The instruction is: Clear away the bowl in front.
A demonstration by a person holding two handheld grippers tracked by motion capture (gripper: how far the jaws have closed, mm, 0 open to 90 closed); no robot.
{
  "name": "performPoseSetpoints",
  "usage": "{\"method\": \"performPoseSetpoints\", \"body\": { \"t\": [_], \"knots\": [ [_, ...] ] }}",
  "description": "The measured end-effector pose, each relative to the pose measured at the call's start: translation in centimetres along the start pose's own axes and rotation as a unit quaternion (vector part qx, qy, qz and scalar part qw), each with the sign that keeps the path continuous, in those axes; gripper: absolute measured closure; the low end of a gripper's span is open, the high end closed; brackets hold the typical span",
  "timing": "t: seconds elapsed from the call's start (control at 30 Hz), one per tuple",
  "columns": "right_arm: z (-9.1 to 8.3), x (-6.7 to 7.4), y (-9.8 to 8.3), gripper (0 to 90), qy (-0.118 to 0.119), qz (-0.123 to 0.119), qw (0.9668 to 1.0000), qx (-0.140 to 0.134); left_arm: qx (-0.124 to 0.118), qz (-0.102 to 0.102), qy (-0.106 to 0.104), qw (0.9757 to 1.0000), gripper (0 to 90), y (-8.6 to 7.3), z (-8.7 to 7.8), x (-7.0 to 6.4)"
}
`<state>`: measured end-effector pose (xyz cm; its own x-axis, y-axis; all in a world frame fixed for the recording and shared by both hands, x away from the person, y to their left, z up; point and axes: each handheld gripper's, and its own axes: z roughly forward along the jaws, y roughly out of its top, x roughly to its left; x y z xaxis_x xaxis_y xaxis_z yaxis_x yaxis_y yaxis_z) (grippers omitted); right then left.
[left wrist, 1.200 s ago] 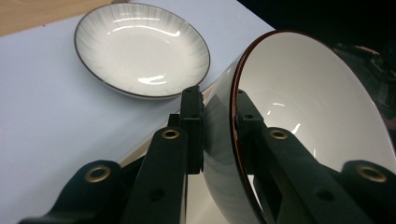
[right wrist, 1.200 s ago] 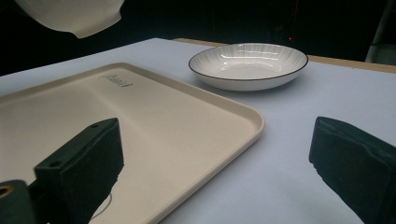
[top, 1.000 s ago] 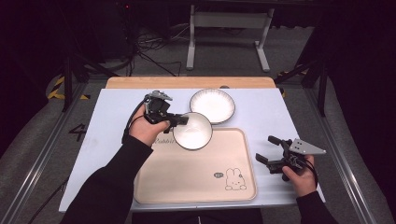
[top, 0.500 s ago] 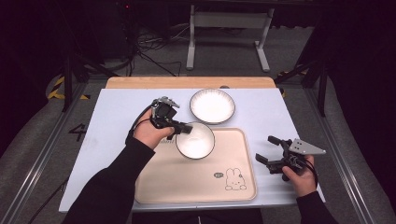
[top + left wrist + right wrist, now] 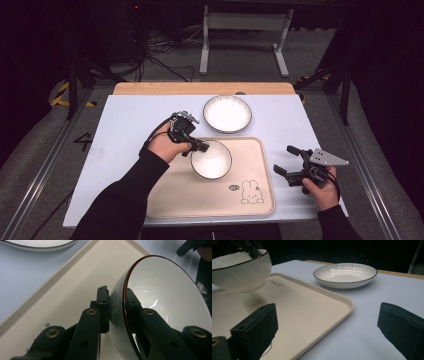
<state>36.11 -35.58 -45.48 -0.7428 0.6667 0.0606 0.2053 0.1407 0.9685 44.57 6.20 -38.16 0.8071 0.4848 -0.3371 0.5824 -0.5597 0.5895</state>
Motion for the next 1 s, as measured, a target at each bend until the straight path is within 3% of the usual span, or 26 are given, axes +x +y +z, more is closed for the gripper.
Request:
{"method": "performPoseSetpoints", "body": {
  "t": [0.6,1.0],
  "knots": [
    [0.0,0.0,0.0,3.5,0.000,0.000,1.0000,-0.001,0.035,0.007,0.010,0.9993,79.1,-0.5,2.2,0.4],
    [0.0,0.0,0.0,3.5,0.000,-0.001,1.0000,0.000,0.034,0.002,0.001,0.9994,79.1,-0.7,3.3,0.8]
  ]
}}
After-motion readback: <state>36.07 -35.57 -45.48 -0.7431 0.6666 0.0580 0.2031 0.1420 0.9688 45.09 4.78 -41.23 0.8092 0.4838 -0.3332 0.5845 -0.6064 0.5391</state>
